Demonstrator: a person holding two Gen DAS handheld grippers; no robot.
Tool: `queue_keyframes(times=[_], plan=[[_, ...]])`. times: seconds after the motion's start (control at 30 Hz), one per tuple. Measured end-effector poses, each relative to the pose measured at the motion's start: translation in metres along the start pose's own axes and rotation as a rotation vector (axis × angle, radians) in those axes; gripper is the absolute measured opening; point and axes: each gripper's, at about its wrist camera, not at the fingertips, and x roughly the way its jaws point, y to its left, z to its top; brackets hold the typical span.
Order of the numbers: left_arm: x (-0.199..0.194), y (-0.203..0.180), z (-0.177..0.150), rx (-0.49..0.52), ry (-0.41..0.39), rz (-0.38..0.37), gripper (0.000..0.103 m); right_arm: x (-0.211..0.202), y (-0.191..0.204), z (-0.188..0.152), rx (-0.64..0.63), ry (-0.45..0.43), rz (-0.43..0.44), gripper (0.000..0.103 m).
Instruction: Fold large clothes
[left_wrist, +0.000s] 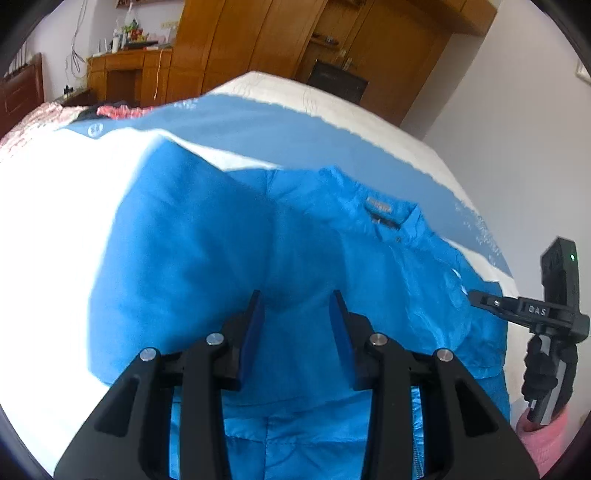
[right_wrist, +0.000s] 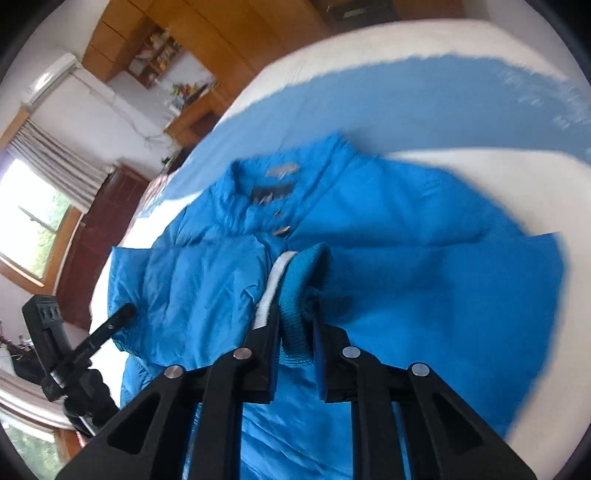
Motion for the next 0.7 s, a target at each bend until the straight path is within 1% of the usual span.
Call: queue_keyframes(times=[0.1,0.13,0.23,0.3,0.43,0.57,0.63,0.7], plan=[[-0.002,0.003,0.002,-0.007,-0.017,0.021,0.036,-0.027,-0.016,-0.008,0.012,-0.047,-0.091,0.015],[-0.002,0.005,0.003,-0.014,-0.015,0.030,0.036,-0.035,-0.024,-0.011,0.027,-0.059,-0.106,0.015],[0.006,0.013,0.004,-0.036,0.000,0.056,0.036,-0.050,-0.047,-0.020,0.076,-0.073,-0.108,0.015],[0.010,0.017,0.004,-0.040,0.018,0.056,0.036,-0.050,-0.057,-0.028,0.092,-0.066,-0.122,0.015],[0.030,0.016,0.001,-0.014,0.064,0.107,0.036,-0.031,-0.066,-0.035,0.103,-0.032,-0.140,0.015],[0.043,0.023,-0.002,-0.030,0.081,0.095,0.035,-0.022,-0.070,-0.035,0.110,-0.022,-0.121,0.016],[0.043,0.024,-0.003,-0.034,0.081,0.098,0.035,-0.024,-0.070,-0.036,0.110,-0.028,-0.119,0.016],[0.038,0.021,-0.003,-0.026,0.075,0.122,0.035,-0.036,-0.064,-0.039,0.114,-0.059,-0.134,0.020]])
